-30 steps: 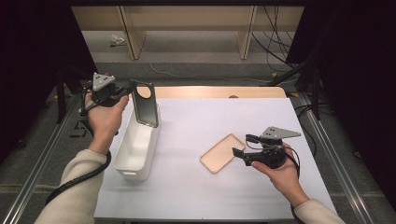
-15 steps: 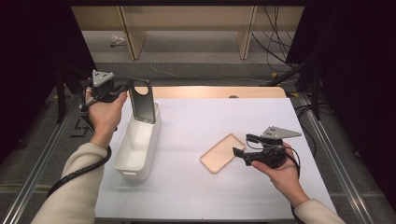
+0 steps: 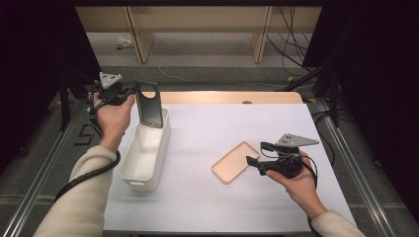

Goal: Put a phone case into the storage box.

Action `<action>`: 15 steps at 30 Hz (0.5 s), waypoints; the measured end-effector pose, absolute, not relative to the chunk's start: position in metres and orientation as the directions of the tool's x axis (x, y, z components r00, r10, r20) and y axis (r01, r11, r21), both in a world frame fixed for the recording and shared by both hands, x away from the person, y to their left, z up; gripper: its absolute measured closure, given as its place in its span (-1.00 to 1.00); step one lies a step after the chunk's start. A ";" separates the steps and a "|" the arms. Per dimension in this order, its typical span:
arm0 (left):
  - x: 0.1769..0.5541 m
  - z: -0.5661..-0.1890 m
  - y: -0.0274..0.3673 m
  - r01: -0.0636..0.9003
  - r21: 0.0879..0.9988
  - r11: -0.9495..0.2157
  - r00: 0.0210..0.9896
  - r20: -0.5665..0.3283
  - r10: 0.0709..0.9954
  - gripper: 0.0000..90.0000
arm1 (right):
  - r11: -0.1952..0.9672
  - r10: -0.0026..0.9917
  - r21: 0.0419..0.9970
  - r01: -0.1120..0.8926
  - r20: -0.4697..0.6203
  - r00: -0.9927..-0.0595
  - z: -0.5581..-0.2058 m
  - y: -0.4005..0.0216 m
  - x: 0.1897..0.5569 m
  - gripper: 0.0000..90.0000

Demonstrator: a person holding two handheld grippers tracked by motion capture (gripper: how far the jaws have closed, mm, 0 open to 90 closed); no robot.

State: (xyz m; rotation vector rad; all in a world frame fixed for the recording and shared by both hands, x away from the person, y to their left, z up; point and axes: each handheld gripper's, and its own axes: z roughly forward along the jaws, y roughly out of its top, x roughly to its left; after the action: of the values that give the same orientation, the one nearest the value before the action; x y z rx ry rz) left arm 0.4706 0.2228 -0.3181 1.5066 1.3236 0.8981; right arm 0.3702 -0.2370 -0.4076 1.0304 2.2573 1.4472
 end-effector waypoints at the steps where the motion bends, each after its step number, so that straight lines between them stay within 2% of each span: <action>1: 0.472 -0.319 0.223 0.329 0.944 -0.012 0.156 -0.042 0.987 0.98 | 0.249 0.688 0.873 0.420 0.145 -0.711 -0.408 -0.237 0.370 -0.54; 15: 0.486 -0.328 0.223 0.355 0.935 -0.004 0.127 -0.044 0.991 0.98 | 0.247 0.688 0.874 0.419 0.146 -0.711 -0.408 -0.237 0.370 -0.54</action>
State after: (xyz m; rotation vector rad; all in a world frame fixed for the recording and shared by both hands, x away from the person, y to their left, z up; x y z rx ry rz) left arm 0.4859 0.2235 -0.3277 1.5133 1.3729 0.9001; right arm 0.3702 -0.2367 -0.4077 1.0310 2.2551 1.4482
